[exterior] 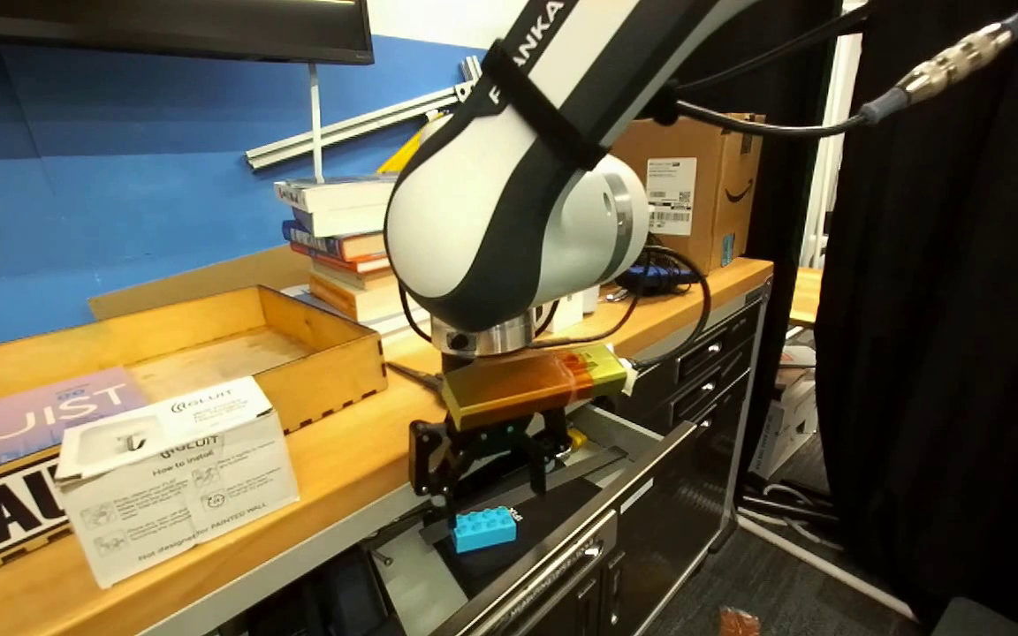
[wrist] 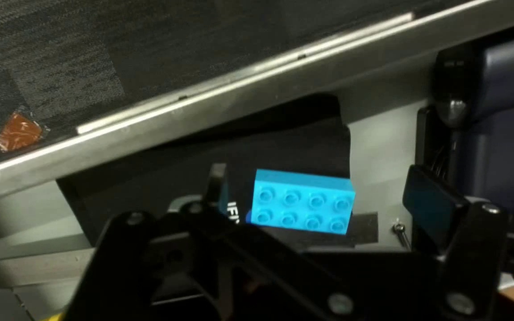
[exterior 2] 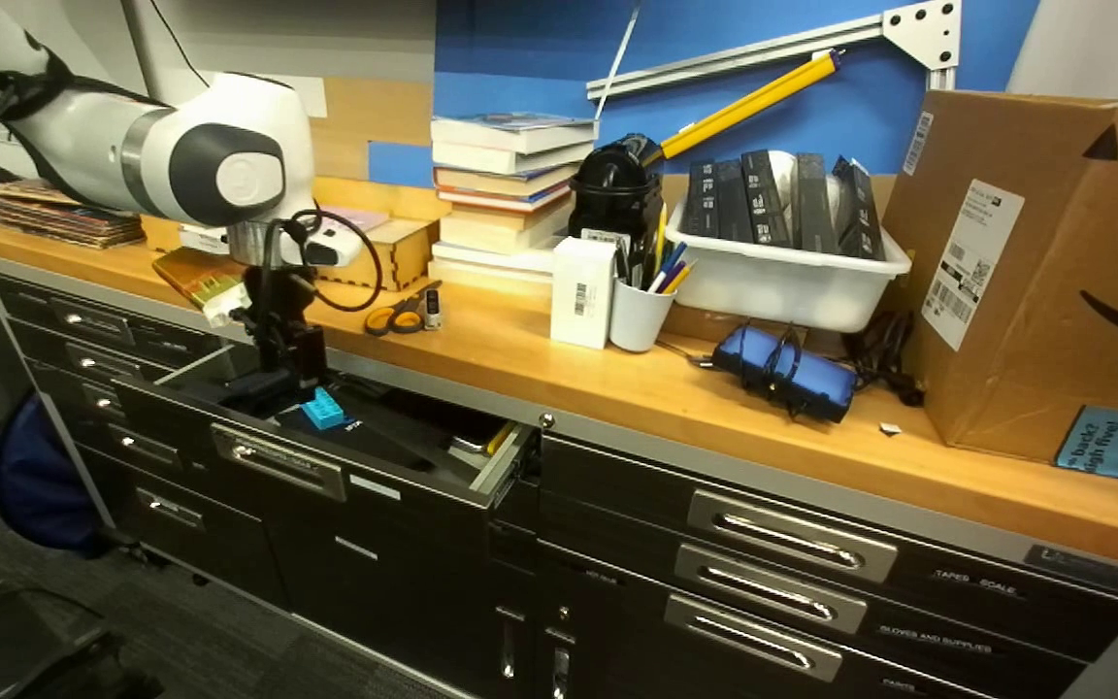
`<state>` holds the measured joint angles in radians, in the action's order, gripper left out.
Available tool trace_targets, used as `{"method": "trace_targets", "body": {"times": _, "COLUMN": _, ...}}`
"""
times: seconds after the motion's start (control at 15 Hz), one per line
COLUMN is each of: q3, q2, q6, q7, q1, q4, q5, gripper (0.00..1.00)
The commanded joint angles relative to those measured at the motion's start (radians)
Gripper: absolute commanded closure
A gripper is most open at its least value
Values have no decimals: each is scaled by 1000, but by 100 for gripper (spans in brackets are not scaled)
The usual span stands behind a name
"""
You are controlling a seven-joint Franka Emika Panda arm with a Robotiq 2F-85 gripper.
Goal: Put the blue object in the drawer and close the drawer.
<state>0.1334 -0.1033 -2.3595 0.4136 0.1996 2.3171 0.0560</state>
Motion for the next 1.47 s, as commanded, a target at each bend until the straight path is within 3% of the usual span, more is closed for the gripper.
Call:
{"method": "trace_targets", "body": {"times": 0.0, "q3": 32, "q2": 128, "q6": 49, "q7": -133, "q1": -5, "q4": 139, "q5": 106, "gripper": 0}}
{"method": "trace_targets", "body": {"times": 0.2, "q3": 39, "q2": 173, "q6": 99, "q7": -228, "q1": -5, "q4": 203, "q5": 162, "gripper": 0}}
{"method": "trace_targets", "body": {"times": 0.4, "q3": 35, "q2": 108, "q6": 157, "q7": -189, "q1": -11, "q4": 173, "q5": 105, "gripper": 0}}
{"method": "trace_targets", "body": {"times": 0.53, "q3": 28, "q2": 53, "q6": 132, "q7": -119, "q1": -19, "q4": 150, "q5": 66, "gripper": 0}}
{"method": "trace_targets", "body": {"times": 0.93, "q3": -17, "q2": -62, "q6": -47, "q7": 184, "q1": -8, "q4": 99, "q5": -108, "gripper": 0}}
{"method": "trace_targets", "body": {"times": 1.4, "q3": -81, "q2": -109, "q6": -65, "q7": 689, "q1": 62, "q4": -12, "q5": -565, "gripper": 0}}
